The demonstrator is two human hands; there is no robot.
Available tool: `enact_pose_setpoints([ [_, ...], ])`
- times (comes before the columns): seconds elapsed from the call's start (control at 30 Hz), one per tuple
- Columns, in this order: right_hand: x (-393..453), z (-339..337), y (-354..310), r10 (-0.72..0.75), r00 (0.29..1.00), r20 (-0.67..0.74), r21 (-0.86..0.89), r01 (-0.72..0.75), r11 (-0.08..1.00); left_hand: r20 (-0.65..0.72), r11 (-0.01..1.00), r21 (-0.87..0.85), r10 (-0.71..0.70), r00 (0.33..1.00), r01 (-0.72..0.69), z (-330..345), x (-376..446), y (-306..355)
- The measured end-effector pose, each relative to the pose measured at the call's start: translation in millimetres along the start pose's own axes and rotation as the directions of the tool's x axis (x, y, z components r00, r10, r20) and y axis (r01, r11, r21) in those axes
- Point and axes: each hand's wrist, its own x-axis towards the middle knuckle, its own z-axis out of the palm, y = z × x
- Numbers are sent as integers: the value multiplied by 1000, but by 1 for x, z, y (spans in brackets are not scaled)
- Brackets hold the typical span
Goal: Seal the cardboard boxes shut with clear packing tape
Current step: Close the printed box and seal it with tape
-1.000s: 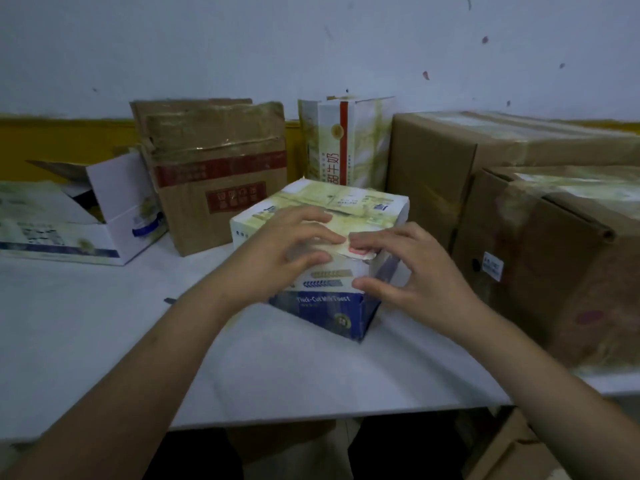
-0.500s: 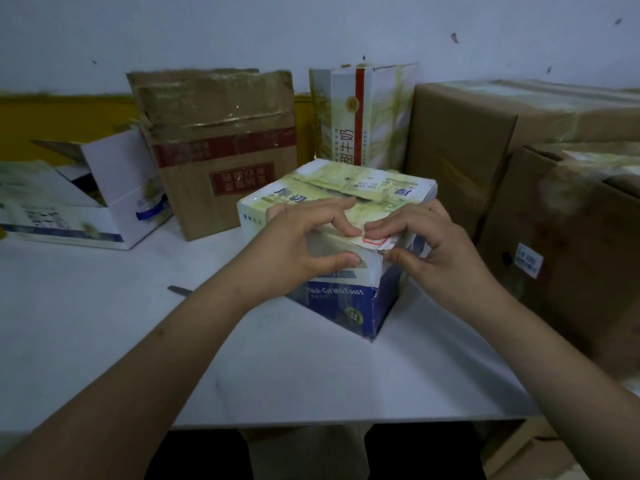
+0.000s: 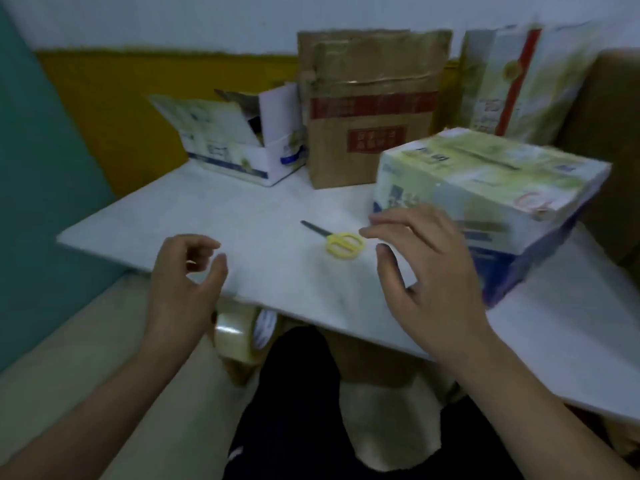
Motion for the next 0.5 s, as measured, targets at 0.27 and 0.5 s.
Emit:
enact_pose_setpoints([
  [0.27,15,125,-35,3,875,483,251,-142,958,507,588,-132,-652,564,798,-20,-24,-70],
  [0.5,15,136,-22,183,840,510,331,-388,860,814,613,-72,-419,402,786,-15,0,-44],
])
